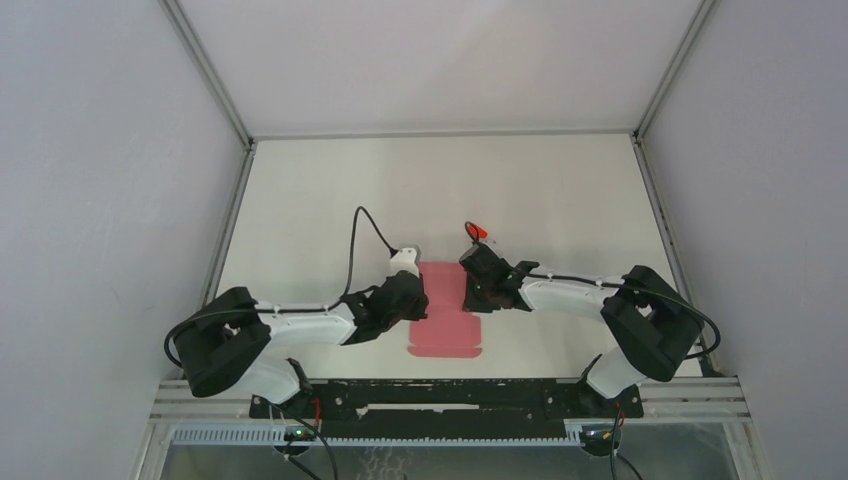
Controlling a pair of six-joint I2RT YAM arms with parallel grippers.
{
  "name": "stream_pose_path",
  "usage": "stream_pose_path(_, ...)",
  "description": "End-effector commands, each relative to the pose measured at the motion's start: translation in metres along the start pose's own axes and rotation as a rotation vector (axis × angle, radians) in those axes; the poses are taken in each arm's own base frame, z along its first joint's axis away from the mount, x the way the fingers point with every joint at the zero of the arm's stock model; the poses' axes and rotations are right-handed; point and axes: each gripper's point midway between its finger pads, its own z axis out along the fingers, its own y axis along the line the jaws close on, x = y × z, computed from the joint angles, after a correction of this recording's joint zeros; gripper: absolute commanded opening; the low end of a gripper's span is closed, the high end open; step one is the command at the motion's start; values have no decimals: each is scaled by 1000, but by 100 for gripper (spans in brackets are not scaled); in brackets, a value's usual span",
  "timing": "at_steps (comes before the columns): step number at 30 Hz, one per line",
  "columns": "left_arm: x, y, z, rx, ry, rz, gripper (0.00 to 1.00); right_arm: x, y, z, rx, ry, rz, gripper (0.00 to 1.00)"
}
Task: Fold the paper box
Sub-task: Fold the paper box at the center of the board.
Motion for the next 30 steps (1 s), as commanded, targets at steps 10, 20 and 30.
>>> stream_pose_path(10, 6, -13, 1, 42, -1, -22, 0, 13, -20, 9, 71, 50, -15, 16)
stream_pose_path(20, 19, -5, 3, 29, 15, -29, 0, 14, -22, 9, 77, 53, -16, 16)
stream_pose_path(30, 30, 5, 3, 14, 31, -40, 0, 14, -23, 10, 83, 53, -13, 16)
